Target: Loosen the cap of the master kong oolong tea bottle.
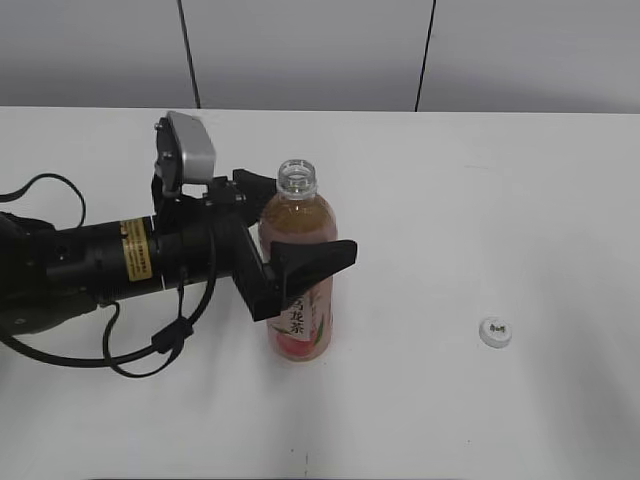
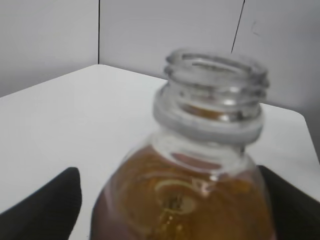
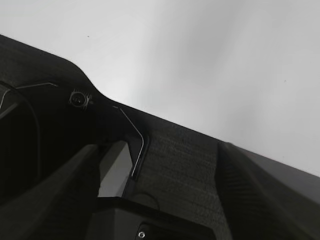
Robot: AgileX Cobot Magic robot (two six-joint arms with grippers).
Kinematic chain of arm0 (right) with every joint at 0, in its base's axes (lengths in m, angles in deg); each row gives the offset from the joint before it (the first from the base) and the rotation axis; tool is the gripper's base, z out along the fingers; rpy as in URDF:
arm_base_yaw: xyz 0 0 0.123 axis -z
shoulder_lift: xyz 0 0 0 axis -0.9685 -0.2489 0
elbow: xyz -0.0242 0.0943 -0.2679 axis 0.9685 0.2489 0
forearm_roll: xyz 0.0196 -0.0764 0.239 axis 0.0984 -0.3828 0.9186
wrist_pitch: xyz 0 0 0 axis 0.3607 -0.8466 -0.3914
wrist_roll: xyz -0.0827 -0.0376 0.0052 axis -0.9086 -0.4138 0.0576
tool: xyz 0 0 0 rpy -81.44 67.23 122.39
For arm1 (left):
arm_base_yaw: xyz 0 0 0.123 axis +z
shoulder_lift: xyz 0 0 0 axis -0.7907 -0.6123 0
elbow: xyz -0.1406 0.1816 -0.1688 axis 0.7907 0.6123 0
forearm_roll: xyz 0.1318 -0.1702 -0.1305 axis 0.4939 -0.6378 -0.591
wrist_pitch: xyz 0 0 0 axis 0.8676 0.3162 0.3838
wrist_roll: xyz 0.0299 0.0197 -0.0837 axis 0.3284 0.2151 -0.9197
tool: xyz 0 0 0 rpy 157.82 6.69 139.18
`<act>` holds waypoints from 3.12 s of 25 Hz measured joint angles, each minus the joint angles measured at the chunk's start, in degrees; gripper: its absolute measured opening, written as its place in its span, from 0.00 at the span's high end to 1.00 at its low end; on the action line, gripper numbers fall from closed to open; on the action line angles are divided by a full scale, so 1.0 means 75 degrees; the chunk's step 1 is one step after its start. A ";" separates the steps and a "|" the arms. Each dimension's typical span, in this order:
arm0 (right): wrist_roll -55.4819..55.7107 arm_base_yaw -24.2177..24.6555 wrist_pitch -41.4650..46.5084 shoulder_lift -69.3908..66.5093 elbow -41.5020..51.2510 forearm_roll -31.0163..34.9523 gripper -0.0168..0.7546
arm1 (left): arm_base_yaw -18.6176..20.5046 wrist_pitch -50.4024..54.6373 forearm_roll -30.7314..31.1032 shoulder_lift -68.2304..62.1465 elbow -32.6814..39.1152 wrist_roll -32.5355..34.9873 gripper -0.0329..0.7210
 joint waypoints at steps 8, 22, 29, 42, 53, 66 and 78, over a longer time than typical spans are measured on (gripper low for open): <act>0.0000 0.0000 -0.0108 0.2463 0.0797 -0.0016 0.28 | 0.0000 0.0019 0.0001 0.0745 0.0000 -0.0224 0.16; -0.0196 0.0000 -0.0098 0.3988 0.0813 -0.0009 0.28 | 0.0000 0.1109 0.0420 0.2840 0.0000 -0.1811 0.17; -0.0202 0.0000 -0.0091 0.3988 0.0813 -0.0009 0.28 | 0.0000 0.3055 0.0938 0.4219 0.0006 -0.2536 0.17; -0.0204 0.0000 -0.0091 0.3988 0.0813 -0.0009 0.28 | 0.0000 1.0982 -0.1639 0.6309 0.0008 -0.3364 0.21; -0.0323 0.0000 -0.0091 0.3988 0.0813 -0.0084 0.28 | -0.1082 1.5439 -0.7378 0.7990 -0.0023 0.2364 0.22; -0.0513 0.0000 -0.0091 0.3988 0.0813 -0.0295 0.28 | -0.1117 1.7295 -0.6224 1.3438 0.0480 0.2873 0.22; -0.0519 0.0000 -0.0091 0.3988 0.0813 -0.0300 0.28 | -0.1117 1.7104 -0.6183 1.4307 0.1046 0.2883 0.22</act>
